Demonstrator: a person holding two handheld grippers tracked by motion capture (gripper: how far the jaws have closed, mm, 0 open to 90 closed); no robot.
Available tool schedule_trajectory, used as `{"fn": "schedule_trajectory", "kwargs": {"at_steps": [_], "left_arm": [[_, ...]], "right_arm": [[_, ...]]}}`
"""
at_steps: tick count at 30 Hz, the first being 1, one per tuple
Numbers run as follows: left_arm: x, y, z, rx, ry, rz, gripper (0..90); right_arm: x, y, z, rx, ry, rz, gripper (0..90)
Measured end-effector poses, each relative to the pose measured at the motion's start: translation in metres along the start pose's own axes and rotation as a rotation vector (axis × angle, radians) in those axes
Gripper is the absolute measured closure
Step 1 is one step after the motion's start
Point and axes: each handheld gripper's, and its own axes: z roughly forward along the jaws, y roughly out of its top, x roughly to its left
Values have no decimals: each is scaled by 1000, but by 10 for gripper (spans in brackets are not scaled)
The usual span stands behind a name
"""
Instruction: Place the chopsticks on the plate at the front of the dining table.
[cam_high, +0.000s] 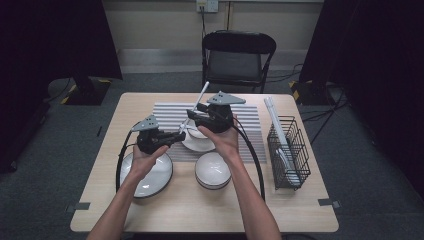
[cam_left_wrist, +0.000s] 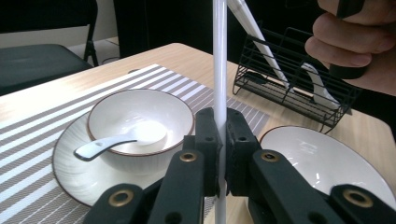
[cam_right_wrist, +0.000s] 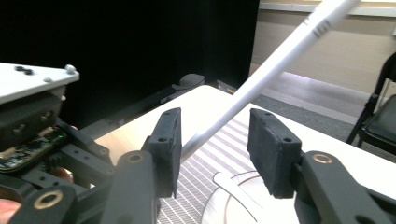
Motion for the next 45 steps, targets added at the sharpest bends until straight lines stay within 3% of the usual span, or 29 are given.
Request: {"fn": "schedule_trajectory", "kwargs": {"at_steps": [11, 29, 40, 45], "left_arm": [[2, -1, -3, -6, 13, 1, 862], [4, -3, -3, -5, 25, 3, 862], [0, -3, 0, 14, 22, 24, 861], [0, -3, -1, 8, 16, 12, 862]], "right_arm": [[-6, -12, 3, 18, -14, 25, 530], [-11, -22, 3, 35, -42, 24, 459], [-13, -20, 3, 13, -57, 44, 421], [-16, -21, 3, 20, -69, 46, 419]]}}
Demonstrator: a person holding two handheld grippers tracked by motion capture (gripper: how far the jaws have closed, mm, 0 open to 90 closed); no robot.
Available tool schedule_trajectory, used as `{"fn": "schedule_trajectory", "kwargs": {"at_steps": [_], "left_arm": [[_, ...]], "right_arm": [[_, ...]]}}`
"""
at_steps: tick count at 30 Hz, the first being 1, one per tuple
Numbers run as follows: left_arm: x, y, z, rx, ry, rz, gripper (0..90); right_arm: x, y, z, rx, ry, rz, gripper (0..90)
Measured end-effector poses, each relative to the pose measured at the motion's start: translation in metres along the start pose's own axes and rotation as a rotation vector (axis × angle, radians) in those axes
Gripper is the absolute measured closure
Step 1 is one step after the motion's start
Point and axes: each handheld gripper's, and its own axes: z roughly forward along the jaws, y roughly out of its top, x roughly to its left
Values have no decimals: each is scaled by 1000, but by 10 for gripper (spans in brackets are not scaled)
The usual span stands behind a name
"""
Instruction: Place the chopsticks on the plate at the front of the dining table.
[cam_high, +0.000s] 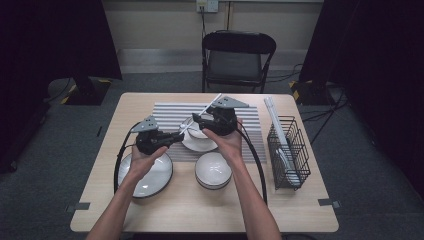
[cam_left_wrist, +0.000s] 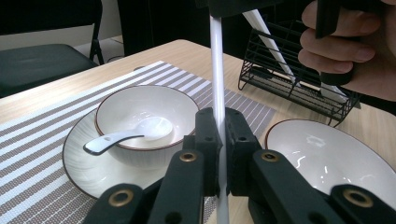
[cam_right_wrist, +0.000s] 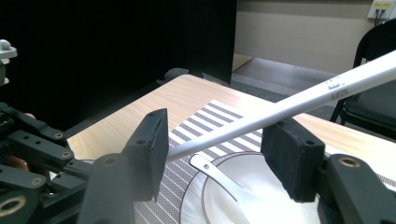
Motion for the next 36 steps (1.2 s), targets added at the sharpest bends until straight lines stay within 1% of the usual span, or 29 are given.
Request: {"fn": "schedule_trajectory", "kwargs": {"at_steps": [2, 3, 6, 7, 9, 15, 17, 19, 21, 22, 25, 26, 28, 31, 33, 35, 36], "left_arm": [[0, 0, 0, 0, 0, 1, 862], [0, 0, 0, 5, 0, 8, 862], [0, 0, 1, 2, -4, 3, 862], [0, 0, 1, 9, -3, 9, 862], [0, 0, 2, 14, -6, 4, 862], [-1, 0, 4, 22, -8, 21, 862], [-1, -1, 4, 20, -11, 20, 861], [-1, -1, 4, 19, -9, 26, 861], [0, -1, 3, 18, -1, 23, 861], [1, -1, 3, 16, -1, 12, 861], [3, -2, 2, 17, 5, 17, 861], [4, -2, 2, 16, 7, 10, 861], [5, -2, 1, 17, 14, 12, 861], [6, -2, 1, 16, 14, 7, 861], [7, -2, 0, 13, 23, 8, 861], [8, -3, -1, 10, 27, 7, 861], [9, -3, -1, 9, 28, 7, 861]], "right_arm": [[-1, -1, 0, -2, 0, 3, 416], [-1, -2, 0, -1, -3, 5, 414], [-1, -3, 0, -1, -3, 4, 407], [-2, -3, 0, -1, -4, 3, 405], [-2, -5, 0, -1, -6, 1, 396], [-5, -7, -2, 6, -15, 4, 365], [-6, -8, -3, 10, -14, 4, 355], [-6, -8, -4, 4, -12, -2, 338], [-7, -9, -5, 5, -11, -1, 324], [-7, -9, -6, 4, -10, -1, 321], [-8, -10, -9, 2, -10, -2, 313], [-9, -10, -9, 7, -15, -1, 310], [-10, -12, -11, 12, -11, -1, 306], [-12, -15, -13, 14, -10, 1, 300], [-13, -17, -14, 22, -16, 1, 299], [-13, -20, -16, 33, -4, 0, 299], [-13, -22, -17, 35, -6, -5, 299]]}}
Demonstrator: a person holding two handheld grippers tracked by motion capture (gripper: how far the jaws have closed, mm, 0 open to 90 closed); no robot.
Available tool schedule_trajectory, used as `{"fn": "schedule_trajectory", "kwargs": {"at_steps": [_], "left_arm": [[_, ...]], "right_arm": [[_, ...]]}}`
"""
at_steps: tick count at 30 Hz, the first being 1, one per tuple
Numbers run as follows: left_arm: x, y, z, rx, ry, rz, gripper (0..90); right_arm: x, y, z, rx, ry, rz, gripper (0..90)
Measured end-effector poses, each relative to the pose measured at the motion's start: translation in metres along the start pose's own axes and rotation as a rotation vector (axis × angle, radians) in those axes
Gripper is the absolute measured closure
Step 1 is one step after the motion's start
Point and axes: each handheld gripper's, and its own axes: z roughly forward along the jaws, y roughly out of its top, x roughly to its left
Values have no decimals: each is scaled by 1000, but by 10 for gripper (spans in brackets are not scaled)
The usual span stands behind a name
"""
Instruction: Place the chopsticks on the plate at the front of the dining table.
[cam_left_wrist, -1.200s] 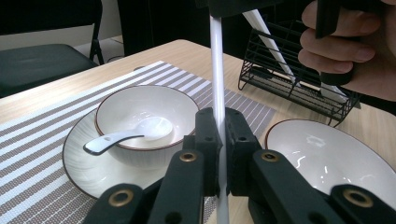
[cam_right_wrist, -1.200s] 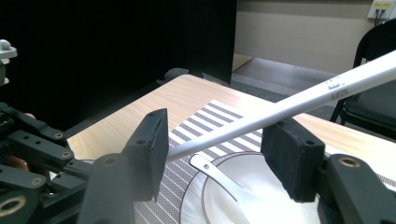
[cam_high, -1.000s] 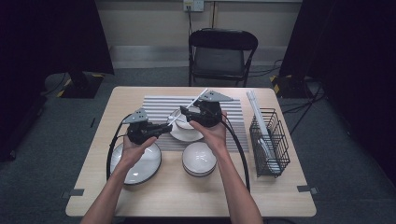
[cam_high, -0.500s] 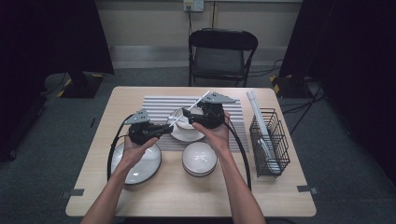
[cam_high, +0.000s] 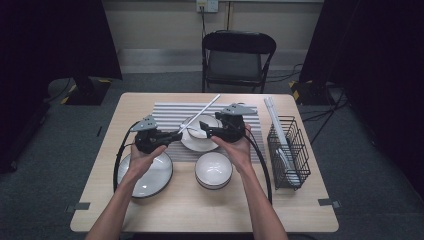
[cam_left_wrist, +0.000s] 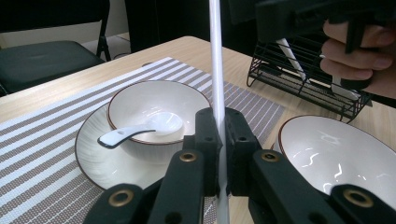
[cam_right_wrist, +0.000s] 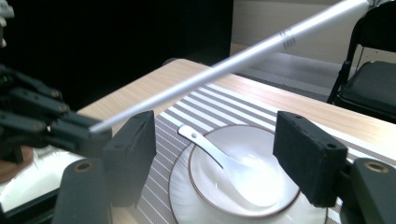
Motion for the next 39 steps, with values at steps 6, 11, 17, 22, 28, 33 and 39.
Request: {"fn": "schedule_trajectory", "kwargs": {"at_steps": [6, 11, 17, 22, 28, 33, 39], "left_arm": [[6, -1, -1, 9, 14, -14, 861], [13, -1, -4, -3, 28, -32, 861], [25, 1, -11, -20, 40, -57, 862], [30, 3, -13, -23, 52, -60, 862], [39, 2, -14, -23, 65, -83, 862], [46, 4, -9, -18, 75, -107, 862], [57, 6, -3, -9, 90, -132, 862]], "right_arm": [[-6, -10, -4, 19, -12, 8, 293], [-14, -18, -6, 54, -25, 23, 276], [-19, -27, -11, 63, -46, 33, 274], [-24, -33, -13, 79, -61, 52, 271], [-27, -42, -13, 93, -68, 55, 271], [-32, -49, -12, 120, -82, 62, 271], [-37, -60, -15, 132, -105, 78, 276]]}}
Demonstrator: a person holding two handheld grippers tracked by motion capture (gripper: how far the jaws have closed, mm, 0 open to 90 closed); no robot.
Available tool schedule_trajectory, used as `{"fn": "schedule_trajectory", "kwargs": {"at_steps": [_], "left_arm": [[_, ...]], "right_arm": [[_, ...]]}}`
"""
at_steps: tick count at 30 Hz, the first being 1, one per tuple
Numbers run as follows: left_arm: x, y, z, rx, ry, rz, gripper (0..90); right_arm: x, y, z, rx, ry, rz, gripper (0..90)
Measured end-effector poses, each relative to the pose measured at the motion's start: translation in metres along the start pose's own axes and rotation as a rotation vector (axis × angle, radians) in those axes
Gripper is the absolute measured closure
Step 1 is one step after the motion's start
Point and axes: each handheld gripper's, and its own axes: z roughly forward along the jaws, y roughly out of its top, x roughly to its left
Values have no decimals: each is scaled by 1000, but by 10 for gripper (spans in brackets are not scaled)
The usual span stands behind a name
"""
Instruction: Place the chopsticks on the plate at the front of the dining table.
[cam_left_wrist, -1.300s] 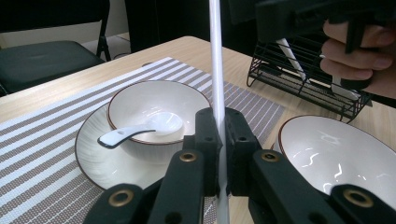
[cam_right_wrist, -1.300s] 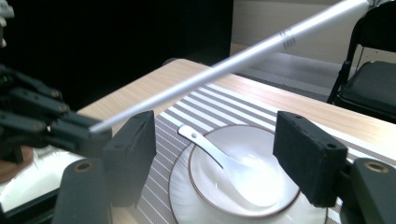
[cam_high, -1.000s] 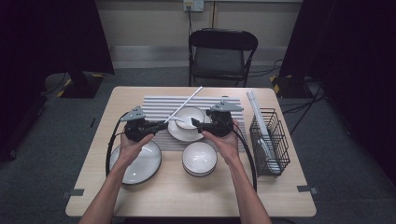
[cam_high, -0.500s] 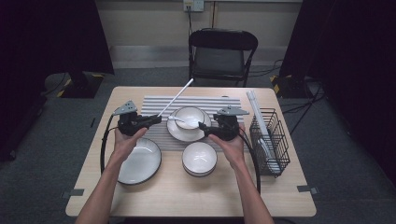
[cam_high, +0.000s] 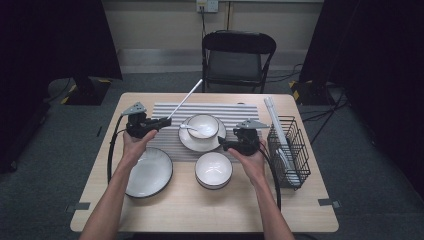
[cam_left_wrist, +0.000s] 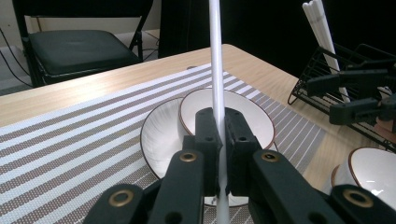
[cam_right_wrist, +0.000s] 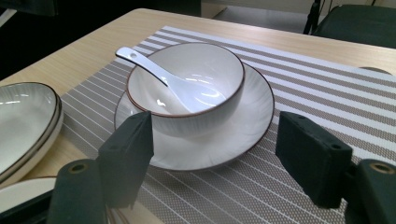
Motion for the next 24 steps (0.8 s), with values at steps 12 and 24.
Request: {"fn": "schedule_trajectory", "kwargs": {"at_steps": [12, 24], "left_arm": [[14, 3, 12, 26, 17, -17, 862], [28, -17, 21, 93, 59, -58, 862]], "right_arm": [[-10, -17, 2, 45, -32, 19, 282], [-16, -36, 12, 91, -64, 29, 293]]}}
